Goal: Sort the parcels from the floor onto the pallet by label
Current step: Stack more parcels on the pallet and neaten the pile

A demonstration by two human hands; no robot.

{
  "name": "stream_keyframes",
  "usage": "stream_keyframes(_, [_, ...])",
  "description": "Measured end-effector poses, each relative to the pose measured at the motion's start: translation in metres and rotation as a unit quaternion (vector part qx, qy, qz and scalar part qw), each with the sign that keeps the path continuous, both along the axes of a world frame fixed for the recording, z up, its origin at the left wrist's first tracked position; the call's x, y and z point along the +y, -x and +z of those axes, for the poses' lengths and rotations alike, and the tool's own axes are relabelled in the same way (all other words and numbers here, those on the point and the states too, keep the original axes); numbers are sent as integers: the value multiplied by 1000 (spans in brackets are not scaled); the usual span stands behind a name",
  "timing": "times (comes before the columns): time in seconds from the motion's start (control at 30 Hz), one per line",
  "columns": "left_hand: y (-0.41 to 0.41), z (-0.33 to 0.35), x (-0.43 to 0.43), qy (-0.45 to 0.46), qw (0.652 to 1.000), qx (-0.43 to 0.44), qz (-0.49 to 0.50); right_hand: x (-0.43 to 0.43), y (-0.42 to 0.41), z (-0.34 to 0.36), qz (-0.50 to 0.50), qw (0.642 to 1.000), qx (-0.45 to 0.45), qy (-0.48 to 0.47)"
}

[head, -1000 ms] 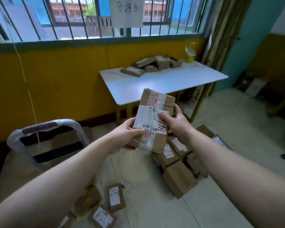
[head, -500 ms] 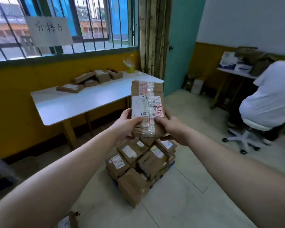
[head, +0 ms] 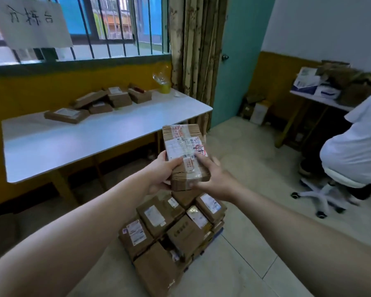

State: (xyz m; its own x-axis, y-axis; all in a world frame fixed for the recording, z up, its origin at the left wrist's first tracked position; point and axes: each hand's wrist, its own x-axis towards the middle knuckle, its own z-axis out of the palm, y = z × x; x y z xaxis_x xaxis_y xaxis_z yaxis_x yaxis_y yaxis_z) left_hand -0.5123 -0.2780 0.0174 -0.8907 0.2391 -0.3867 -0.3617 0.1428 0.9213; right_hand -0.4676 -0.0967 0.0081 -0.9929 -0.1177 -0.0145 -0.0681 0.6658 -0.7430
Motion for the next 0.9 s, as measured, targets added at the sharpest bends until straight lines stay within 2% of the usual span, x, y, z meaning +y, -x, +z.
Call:
stream_keyframes(0.07, [22,-4,5,38,999,0,-12,5,29,-9,1,1000,-6,-21])
stream_keyframes(0.23, [62,-20,11,40,999,-12,7,11,91,-33,23,999,-22,-22])
stream_keyframes(0.37, [90,-39,7,123,992,19,28,11,139,-61,66,997,-32,-38])
stream_keyframes(0.53, [122,-79,16,129,989,-5,68,19,201,-113,110,991,-79,-15])
stream_keyframes(0.63, [141,-118,32,122,987,-26,97,30,237,-159,141,985,-94,-28])
stream_keyframes(0.73, [160,-171,47,152,979,-57,120,41,262,-212,179,975,-117,-56])
stream_keyframes(0.83, [175,-240,49,240,954,-91,154,49,283,-268,199,965,-151,-84])
stream_keyframes(0.9, [183,-287,45,324,927,-120,143,52,293,-306,205,956,-178,-111])
